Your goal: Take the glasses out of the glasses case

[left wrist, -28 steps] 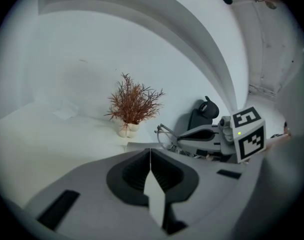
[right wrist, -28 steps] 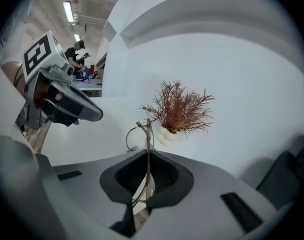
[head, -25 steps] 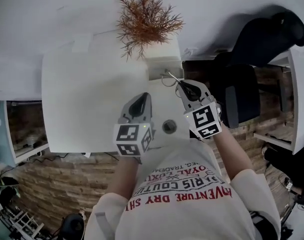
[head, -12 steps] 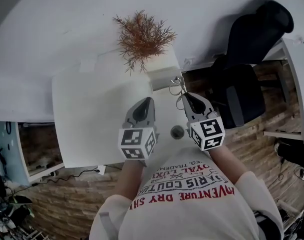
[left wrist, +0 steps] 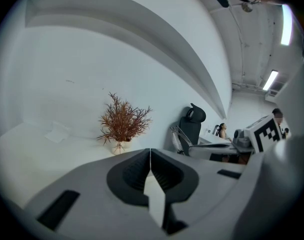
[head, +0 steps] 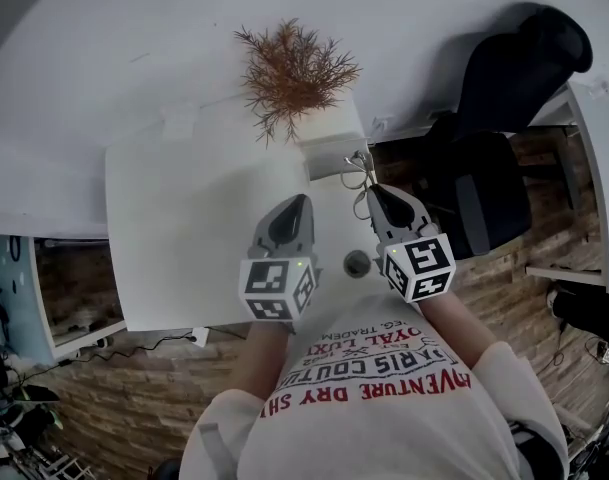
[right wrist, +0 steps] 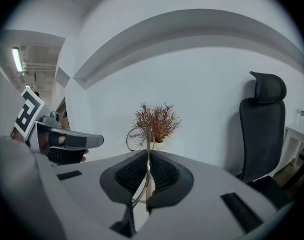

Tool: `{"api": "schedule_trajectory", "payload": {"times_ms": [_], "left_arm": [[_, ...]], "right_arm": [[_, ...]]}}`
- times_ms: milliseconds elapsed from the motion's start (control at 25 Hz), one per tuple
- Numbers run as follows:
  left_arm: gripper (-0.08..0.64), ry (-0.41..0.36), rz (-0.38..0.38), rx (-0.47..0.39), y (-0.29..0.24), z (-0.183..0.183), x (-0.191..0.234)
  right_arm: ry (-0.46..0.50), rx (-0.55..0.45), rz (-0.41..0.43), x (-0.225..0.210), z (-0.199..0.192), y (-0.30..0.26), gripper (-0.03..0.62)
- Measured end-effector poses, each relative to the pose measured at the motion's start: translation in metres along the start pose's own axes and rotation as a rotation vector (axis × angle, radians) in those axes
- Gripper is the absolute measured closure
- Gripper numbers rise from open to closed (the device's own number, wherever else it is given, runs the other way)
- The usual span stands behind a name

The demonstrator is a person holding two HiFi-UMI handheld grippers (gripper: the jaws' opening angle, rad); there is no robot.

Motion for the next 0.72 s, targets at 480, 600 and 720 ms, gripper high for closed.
{"api": "schedule_trajectory", "payload": {"times_ms": [480, 600, 720], "left_arm": [[0.551, -0.025, 0.001, -0.023, 0.008, 0.003, -0.01], [0.551, -0.029, 0.004, -0.023, 0.01, 0.002, -0.011], [0.551, -0.031, 0.006, -0.023, 0.012, 0.002, -0.012]], "right_arm": [[0.015, -0.012, 0.005, 0.002, -0.001, 0.009, 0.568], [0.012, -0.014, 0.005, 0.003, -0.001, 0.011, 0.568], [0.01, -0.018, 0.006, 0.004, -0.002, 0.012, 0.568]]}}
Point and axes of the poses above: the fingertips, and each gripper's own axes: y backward along the fingers, x to its left, z out of its top, the point moved 2 cm from there along y, backward along the fingers, and after that the axes turned 7 degrees about x, right-handed, at the moved point
